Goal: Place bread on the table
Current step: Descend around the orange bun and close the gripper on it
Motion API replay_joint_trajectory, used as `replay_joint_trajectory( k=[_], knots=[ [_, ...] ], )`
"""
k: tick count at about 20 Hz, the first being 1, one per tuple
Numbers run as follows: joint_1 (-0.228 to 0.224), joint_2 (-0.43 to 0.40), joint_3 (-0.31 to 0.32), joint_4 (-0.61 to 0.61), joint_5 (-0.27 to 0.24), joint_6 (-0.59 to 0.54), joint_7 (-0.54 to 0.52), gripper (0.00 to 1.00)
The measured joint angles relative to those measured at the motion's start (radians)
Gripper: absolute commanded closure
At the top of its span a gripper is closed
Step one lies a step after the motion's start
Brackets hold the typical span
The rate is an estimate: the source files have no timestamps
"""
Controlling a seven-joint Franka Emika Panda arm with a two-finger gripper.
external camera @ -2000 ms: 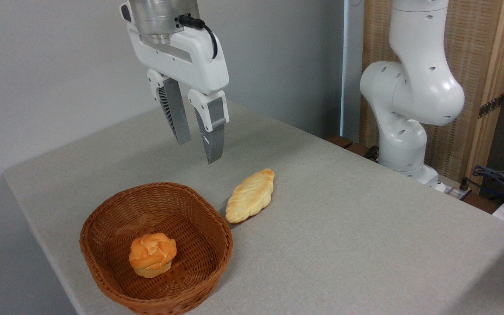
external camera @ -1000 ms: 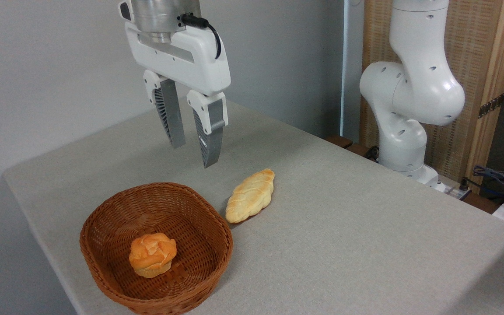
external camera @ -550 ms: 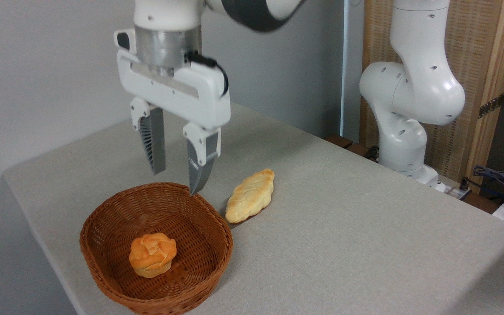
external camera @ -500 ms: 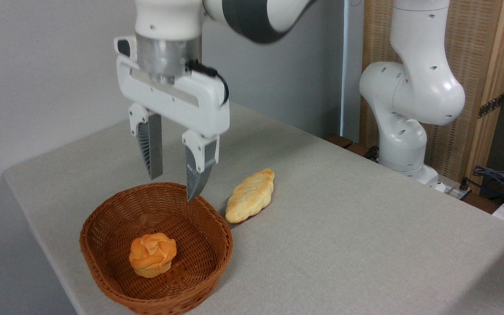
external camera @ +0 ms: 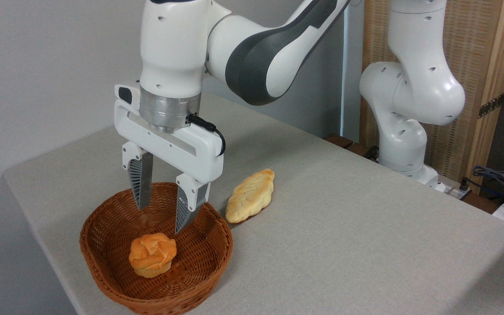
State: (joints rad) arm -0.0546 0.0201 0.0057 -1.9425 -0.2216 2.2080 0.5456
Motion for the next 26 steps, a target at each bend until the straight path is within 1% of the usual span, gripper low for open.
replay_joint_trajectory(
  k=[4,8,14,17,24,26],
  knots=[
    [0.000,0.023,0.000,-0.015,0.000,0.075,0.000,0.00],
    [0.000,0.054,-0.010,-0.028,0.000,0.126,0.000,0.00],
    [0.000,0.079,-0.020,-0.037,0.014,0.150,0.001,0.00],
    [0.000,0.089,-0.023,-0.040,0.016,0.179,0.002,0.00],
    [0.000,0.114,-0.040,-0.041,0.017,0.186,0.002,0.00],
    [0.000,0.119,-0.040,-0.041,0.017,0.195,0.002,0.02]
  ],
)
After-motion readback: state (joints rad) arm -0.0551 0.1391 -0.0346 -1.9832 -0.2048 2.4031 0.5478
